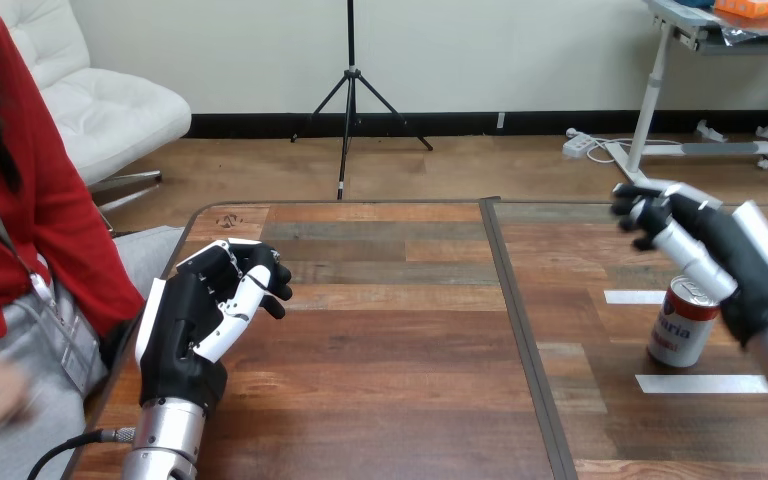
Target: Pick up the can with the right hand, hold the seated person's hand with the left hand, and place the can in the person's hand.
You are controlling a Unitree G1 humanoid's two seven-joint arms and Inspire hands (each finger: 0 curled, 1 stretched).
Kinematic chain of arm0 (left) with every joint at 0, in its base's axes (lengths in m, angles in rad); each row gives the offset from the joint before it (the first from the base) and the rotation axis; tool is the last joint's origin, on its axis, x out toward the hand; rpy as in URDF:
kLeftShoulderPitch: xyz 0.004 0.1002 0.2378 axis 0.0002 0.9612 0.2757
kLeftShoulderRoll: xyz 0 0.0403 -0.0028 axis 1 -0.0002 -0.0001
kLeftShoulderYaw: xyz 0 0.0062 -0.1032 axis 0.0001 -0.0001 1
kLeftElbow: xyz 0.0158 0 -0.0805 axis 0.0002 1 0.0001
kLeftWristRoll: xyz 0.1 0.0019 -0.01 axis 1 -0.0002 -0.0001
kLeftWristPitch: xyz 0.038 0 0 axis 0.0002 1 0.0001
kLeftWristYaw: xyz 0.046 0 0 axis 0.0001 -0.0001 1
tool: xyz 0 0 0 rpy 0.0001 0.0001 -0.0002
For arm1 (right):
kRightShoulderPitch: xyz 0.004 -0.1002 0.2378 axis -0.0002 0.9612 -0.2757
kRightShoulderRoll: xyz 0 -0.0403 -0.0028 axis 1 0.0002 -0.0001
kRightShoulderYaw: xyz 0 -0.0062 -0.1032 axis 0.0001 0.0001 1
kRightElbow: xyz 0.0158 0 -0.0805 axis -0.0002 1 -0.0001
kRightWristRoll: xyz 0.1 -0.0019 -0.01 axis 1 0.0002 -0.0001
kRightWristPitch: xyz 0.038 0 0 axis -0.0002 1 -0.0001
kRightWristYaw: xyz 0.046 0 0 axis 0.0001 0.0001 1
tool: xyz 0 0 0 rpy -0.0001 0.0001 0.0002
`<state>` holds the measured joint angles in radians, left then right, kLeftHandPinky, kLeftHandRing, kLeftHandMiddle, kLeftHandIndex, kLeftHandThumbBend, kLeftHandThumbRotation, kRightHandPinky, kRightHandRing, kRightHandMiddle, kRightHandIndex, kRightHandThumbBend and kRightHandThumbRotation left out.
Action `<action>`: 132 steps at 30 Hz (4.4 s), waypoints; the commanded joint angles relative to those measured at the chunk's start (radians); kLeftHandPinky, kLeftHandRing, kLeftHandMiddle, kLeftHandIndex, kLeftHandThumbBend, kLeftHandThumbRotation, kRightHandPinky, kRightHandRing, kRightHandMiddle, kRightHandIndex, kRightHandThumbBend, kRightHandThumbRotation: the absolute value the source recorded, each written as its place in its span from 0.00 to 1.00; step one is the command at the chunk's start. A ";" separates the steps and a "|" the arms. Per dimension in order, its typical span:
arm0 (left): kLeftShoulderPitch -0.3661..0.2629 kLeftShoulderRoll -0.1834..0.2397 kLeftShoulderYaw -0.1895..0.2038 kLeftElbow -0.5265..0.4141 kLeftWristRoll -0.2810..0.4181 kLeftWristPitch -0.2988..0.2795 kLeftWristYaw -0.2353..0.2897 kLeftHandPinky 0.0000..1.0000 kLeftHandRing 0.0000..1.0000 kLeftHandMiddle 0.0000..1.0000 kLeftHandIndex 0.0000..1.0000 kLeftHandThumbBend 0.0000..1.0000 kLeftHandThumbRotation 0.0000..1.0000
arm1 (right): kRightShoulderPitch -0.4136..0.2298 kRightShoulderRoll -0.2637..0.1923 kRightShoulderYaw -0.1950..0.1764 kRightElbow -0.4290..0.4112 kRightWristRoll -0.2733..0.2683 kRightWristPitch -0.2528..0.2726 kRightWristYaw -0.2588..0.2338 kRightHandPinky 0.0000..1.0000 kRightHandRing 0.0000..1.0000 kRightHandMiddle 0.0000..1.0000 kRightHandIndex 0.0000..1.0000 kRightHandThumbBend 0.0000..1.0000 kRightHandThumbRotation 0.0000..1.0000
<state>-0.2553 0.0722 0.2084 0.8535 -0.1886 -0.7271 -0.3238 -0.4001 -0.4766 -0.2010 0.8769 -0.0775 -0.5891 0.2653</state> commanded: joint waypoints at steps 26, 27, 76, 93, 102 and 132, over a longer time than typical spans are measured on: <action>-0.056 0.011 -0.012 -0.025 0.014 -0.019 0.008 0.33 0.43 0.46 0.45 0.36 0.27 | -0.307 -0.134 0.024 0.202 -0.046 0.039 -0.108 0.66 0.74 0.76 0.75 0.87 0.87; -0.055 0.011 -0.012 -0.025 0.015 -0.020 0.008 0.33 0.43 0.46 0.45 0.36 0.27 | -0.311 -0.139 0.029 0.207 -0.054 0.051 -0.118 0.66 0.74 0.76 0.76 0.88 0.86; -0.056 0.011 -0.018 -0.021 0.035 -0.027 0.022 0.32 0.42 0.45 0.45 0.35 0.26 | -0.343 -0.184 0.230 0.363 -0.253 0.323 -0.196 0.67 0.83 0.87 0.88 1.00 0.55; -0.056 0.010 -0.015 -0.017 0.032 -0.038 0.016 0.32 0.41 0.45 0.44 0.34 0.25 | -0.334 -0.162 0.288 0.392 -0.293 0.356 -0.219 0.70 0.85 0.88 0.87 1.00 0.61; -0.052 0.012 -0.016 -0.025 0.041 -0.036 0.027 0.31 0.41 0.45 0.44 0.37 0.25 | -0.334 -0.149 0.302 0.401 -0.298 0.364 -0.227 0.68 0.82 0.86 0.85 1.00 0.59; -0.049 0.011 -0.018 -0.029 0.042 -0.045 0.020 0.29 0.39 0.43 0.43 0.33 0.25 | -0.348 -0.118 0.341 0.413 -0.311 0.396 -0.220 0.66 0.79 0.85 0.85 1.00 0.50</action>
<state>-0.2552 0.0729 0.2045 0.8533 -0.1530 -0.7410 -0.3010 -0.6741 -0.6088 0.1310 1.2973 -0.3842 -0.1921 0.0654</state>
